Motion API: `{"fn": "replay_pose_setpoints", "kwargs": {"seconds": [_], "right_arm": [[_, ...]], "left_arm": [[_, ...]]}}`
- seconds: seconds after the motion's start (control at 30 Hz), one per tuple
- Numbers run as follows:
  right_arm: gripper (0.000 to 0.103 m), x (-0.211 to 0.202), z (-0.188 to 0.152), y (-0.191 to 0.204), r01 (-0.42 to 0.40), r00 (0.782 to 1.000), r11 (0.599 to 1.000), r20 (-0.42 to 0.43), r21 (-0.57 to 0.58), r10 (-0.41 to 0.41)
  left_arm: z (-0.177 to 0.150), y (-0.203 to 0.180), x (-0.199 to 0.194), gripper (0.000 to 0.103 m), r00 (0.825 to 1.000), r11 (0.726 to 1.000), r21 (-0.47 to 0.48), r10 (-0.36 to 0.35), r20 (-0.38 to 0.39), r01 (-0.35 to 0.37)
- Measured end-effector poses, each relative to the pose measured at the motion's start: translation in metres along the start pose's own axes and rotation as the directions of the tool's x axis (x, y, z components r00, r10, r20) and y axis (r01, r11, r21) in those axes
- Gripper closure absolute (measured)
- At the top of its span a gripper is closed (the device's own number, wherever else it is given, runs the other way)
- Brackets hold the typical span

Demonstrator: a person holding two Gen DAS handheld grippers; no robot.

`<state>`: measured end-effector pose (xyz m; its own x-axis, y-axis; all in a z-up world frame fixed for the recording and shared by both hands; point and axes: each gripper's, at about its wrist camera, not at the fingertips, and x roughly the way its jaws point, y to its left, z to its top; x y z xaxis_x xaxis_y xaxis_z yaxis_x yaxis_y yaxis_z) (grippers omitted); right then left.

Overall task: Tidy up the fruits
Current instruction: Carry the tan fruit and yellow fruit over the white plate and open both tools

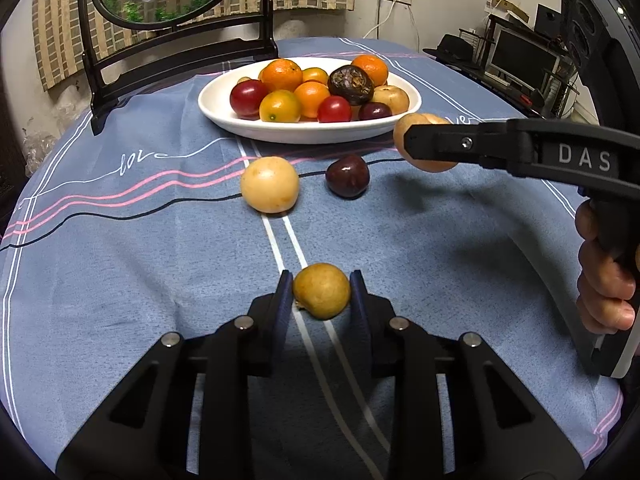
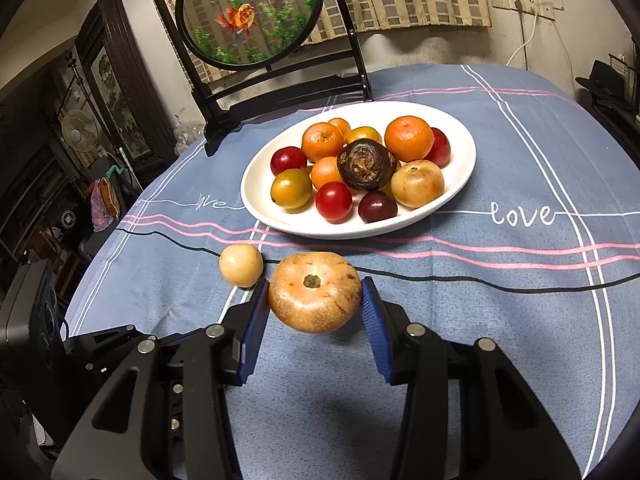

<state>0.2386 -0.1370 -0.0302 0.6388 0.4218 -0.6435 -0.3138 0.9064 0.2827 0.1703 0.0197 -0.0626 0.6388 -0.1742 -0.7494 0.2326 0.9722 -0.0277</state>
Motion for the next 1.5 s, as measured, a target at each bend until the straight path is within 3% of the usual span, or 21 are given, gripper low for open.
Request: {"fn": "replay_pose_setpoints", "kwargs": {"seconds": [0.4, 0.63, 0.73, 0.87, 0.97, 1.03, 1.13, 1.2, 1.37, 1.5], "right_arm": [[0.056, 0.005, -0.006, 0.012, -0.016, 1.0, 0.998, -0.016, -0.053, 0.016], [0.056, 0.002, -0.014, 0.019, -0.057, 0.998, 0.996, -0.013, -0.068, 0.056], [0.056, -0.003, -0.017, 0.02, -0.065, 0.998, 0.996, -0.006, -0.065, 0.065], [0.056, -0.014, -0.003, 0.02, -0.064, 0.997, 0.996, 0.043, -0.063, 0.066], [0.056, -0.023, 0.025, 0.011, -0.052, 0.993, 0.998, 0.102, -0.034, 0.055], [0.057, -0.027, 0.046, 0.006, -0.017, 0.988, 0.999, 0.151, -0.034, 0.022], [0.057, -0.025, 0.079, -0.005, 0.048, 0.97, 0.998, 0.238, -0.034, -0.038], [0.057, -0.014, 0.095, -0.014, 0.088, 0.961, 0.996, 0.266, -0.029, -0.077], [0.057, 0.032, 0.111, -0.043, 0.099, 0.971, 0.995, 0.214, 0.023, -0.101], [0.057, 0.06, 0.111, -0.049, 0.104, 0.977, 0.995, 0.186, -0.008, -0.1]], "left_arm": [[0.0, 0.001, -0.019, 0.074, 0.997, 1.0, -0.001, 0.015, 0.073, -0.015], [-0.001, 0.011, -0.04, 0.074, 0.992, 0.997, -0.063, -0.031, 0.125, 0.04], [0.005, 0.011, -0.046, 0.074, 0.992, 0.998, -0.03, -0.046, 0.118, 0.05], [0.031, 0.019, -0.05, 0.074, 0.992, 0.998, 0.017, -0.058, 0.11, 0.056], [0.073, 0.036, -0.055, 0.074, 0.987, 0.995, -0.009, -0.097, 0.126, 0.099], [0.1, 0.043, -0.053, 0.074, 0.984, 0.997, -0.018, -0.074, 0.16, 0.078], [0.135, 0.05, -0.038, 0.074, 0.979, 0.999, -0.043, 0.021, 0.204, -0.012], [0.157, 0.057, -0.01, 0.074, 0.983, 0.996, -0.083, 0.03, 0.181, -0.015], [0.18, 0.066, 0.055, 0.074, 0.993, 0.991, -0.129, 0.052, 0.108, -0.038], [0.182, 0.071, 0.09, 0.074, 0.996, 0.985, -0.164, 0.06, 0.06, -0.049]]}}
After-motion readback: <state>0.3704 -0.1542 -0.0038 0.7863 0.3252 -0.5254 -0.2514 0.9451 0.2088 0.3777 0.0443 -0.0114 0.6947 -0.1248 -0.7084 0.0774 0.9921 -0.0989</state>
